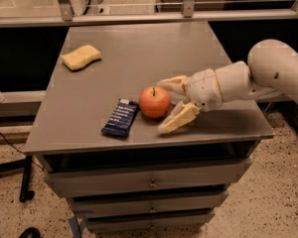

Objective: Move apple near rxbar blueberry

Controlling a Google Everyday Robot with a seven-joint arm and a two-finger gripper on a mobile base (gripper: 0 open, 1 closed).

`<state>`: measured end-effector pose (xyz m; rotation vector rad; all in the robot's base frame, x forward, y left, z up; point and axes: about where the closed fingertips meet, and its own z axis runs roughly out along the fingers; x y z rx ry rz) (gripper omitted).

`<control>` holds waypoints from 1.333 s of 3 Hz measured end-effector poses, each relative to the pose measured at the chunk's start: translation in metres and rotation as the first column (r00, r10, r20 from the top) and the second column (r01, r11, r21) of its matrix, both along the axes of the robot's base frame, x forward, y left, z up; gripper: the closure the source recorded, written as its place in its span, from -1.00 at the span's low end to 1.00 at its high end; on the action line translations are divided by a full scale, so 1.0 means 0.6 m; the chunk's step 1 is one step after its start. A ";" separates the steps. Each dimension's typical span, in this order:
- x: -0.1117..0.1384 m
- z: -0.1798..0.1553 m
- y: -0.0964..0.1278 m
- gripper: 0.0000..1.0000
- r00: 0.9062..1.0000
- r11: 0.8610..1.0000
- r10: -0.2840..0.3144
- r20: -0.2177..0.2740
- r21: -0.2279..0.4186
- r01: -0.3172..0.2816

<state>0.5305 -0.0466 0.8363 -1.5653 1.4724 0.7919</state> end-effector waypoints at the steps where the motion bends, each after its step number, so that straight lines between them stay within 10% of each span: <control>1: -0.002 -0.006 -0.007 -1.00 1.000 1.000 -0.005 -0.004 -0.003 0.005; 3: 0.029 0.043 -0.148 -1.00 0.985 0.985 -0.163 0.050 -0.058 0.165; 4: 0.063 0.120 -0.256 -1.00 0.953 0.952 -0.275 0.125 -0.103 0.288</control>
Offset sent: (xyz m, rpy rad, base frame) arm 0.0122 -0.0803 0.0126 -0.0459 -0.0397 -0.1572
